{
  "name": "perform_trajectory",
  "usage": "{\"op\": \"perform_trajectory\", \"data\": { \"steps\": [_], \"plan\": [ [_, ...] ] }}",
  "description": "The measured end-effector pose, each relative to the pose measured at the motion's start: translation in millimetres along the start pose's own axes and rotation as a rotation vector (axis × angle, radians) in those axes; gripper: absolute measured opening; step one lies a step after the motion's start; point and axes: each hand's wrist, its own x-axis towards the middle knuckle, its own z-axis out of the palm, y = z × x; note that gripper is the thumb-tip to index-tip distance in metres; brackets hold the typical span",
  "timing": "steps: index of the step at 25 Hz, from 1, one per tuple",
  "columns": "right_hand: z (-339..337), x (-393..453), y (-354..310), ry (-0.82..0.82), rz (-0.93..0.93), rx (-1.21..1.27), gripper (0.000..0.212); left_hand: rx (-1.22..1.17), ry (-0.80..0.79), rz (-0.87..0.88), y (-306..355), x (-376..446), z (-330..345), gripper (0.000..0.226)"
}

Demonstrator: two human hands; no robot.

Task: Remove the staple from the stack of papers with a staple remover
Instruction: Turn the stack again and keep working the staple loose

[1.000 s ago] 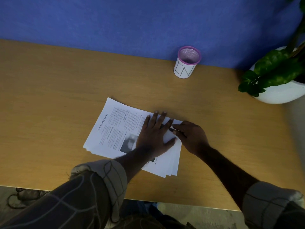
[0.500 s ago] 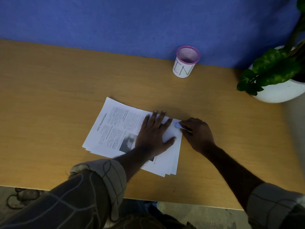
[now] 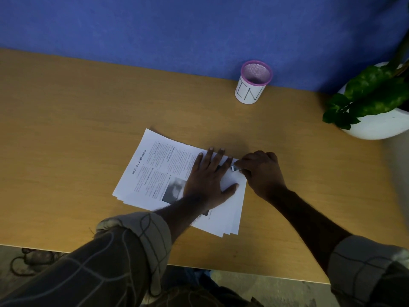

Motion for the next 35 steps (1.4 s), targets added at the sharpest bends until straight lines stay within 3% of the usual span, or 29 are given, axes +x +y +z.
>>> {"op": "perform_trajectory", "data": {
  "steps": [12, 17, 22, 35],
  "plan": [
    [-6.0, 0.9, -3.0, -0.119, -0.110, -0.024, 0.023, -0.007, -0.010, -0.013, 2.1, 0.1, -2.3, 0.076],
    [-1.9, -1.0, -3.4, -0.126, -0.055, 0.070, 0.024, -0.010, -0.021, -0.015, 2.1, -0.5, -3.5, 0.076],
    [0.1, -3.7, 9.9, -0.068, 0.122, 0.311, 0.024, 0.004, -0.042, -0.013, 1.9, -0.3, -3.4, 0.079],
    [1.4, -9.9, 15.2, -0.042, 0.186, 0.312, 0.028, -0.015, -0.008, -0.043, 0.9, 0.9, 3.1, 0.089]
  ]
}}
